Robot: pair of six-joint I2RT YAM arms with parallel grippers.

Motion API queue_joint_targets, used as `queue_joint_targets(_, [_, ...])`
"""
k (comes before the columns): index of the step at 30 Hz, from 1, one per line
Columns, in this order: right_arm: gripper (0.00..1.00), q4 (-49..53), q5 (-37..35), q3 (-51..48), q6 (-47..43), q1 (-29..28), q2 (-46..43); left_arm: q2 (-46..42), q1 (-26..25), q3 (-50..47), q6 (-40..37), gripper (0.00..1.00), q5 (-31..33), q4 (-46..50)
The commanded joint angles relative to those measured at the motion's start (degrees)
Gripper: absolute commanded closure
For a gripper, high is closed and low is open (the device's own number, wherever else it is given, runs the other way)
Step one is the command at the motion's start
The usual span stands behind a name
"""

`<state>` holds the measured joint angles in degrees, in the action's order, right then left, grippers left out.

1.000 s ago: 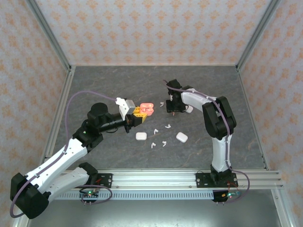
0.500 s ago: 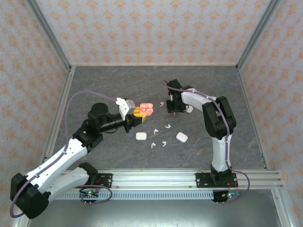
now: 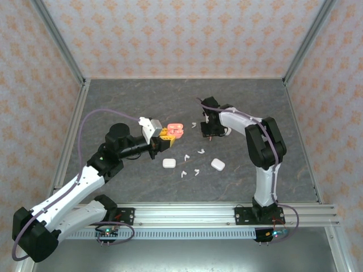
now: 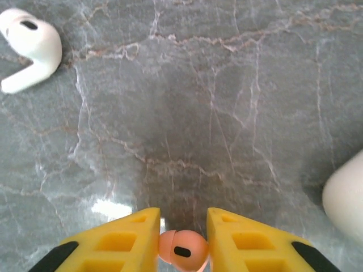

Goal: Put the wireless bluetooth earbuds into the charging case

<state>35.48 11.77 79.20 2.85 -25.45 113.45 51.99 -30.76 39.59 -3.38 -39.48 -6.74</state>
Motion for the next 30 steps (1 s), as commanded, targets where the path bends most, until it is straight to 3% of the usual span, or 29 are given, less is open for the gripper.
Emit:
queue_joint_targets(1, [0.74,-1.8,-0.9,-2.1,-0.6,0.0,-5.8,-0.5,-0.2,-1.3,1.1,1.00,2.0,-3.1])
queue_joint_targets(17, [0.75,-13.2,5.4,-10.4,5.1,-1.1,-30.3,12.4,-0.3,-1.7,12.3,1.00,4.6,-15.0])
queue_joint_targets(30, [0.75,-21.9,7.9,-12.0,5.8,-9.4,-39.8,18.2,-1.3,-0.3,14.3,1.00,0.5,-20.7])
